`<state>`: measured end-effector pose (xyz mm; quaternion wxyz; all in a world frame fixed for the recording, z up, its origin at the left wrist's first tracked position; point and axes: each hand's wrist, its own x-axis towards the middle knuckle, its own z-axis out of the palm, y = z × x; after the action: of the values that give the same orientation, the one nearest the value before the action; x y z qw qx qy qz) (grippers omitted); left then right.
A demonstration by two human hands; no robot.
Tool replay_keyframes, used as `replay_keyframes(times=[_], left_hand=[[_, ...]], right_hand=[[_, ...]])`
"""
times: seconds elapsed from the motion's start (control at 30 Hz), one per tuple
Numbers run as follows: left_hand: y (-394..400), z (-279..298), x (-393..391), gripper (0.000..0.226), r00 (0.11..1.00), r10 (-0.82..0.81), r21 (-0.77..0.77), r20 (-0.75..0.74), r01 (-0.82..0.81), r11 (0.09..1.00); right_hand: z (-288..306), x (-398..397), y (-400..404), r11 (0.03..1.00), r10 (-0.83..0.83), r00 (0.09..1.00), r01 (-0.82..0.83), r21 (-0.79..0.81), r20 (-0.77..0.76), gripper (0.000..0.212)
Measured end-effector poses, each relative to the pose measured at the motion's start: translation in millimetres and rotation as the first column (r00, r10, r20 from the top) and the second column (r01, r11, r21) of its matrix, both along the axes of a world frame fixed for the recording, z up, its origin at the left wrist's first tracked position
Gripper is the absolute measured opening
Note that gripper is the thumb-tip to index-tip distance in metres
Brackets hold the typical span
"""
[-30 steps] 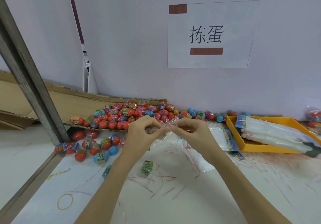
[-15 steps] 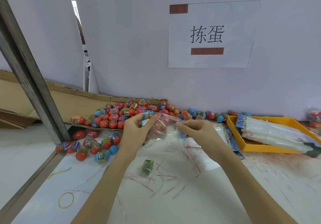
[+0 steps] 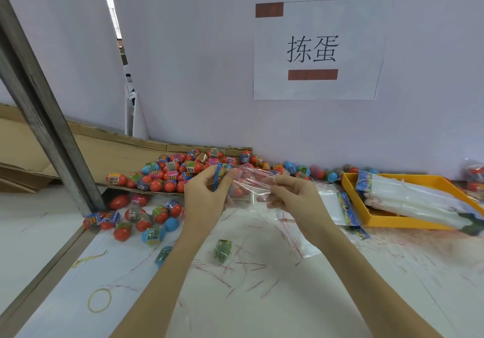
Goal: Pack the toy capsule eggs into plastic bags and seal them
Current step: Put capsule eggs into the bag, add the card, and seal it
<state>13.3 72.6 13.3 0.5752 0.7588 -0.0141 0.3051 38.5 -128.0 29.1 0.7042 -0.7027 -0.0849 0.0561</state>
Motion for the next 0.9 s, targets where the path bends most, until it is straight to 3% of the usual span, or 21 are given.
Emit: replay_keyframes(times=[0.07, 0.2, 0.37, 0.47, 0.63, 0.7, 0.8, 0.9], left_hand=[[0, -1, 1, 0.033, 1.000, 0.027, -0.011, -0.006, -0.027, 1.000], [5, -3, 3, 0.021, 0.999, -0.019, -0.052, -0.036, 0.017, 0.999], [1, 3, 0, 0.033, 0.997, -0.077, -0.082, -0.027, 0.074, 0.994], [0, 2, -1, 0.037, 0.997, -0.067, -0.107, -0.035, 0.063, 0.992], [3, 2, 0, 0.019, 0.989, -0.126, -0.111, -0.077, 0.117, 0.987], [4, 2, 0, 0.017, 0.985, -0.144, -0.111, -0.092, 0.133, 0.985], [1, 1, 1, 0.022, 0.996, -0.071, -0.048, -0.047, 0.069, 0.996], [0, -1, 0, 0.024, 0.999, 0.030, 0.012, 0.017, -0.030, 0.999]], right_hand=[[0, -1, 6, 0.999, -0.033, 0.999, 0.034, -0.038, 0.025, 0.026], [2, -5, 8, 0.991, 0.029, 0.997, -0.019, 0.136, -0.069, 0.023], [1, -3, 3, 0.997, -0.027, 0.998, 0.031, 0.076, -0.055, 0.022], [-3, -2, 4, 0.992, -0.097, 0.990, 0.105, -0.072, 0.102, 0.027], [-9, -5, 8, 0.965, -0.061, 0.951, 0.135, -0.226, 0.304, 0.026], [-7, -5, 10, 0.987, -0.038, 0.963, 0.078, -0.139, 0.268, 0.027], [1, -9, 12, 0.982, 0.059, 0.998, -0.062, 0.178, 0.025, 0.035], [7, -10, 9, 0.964, 0.174, 0.981, -0.152, 0.217, -0.087, 0.042]])
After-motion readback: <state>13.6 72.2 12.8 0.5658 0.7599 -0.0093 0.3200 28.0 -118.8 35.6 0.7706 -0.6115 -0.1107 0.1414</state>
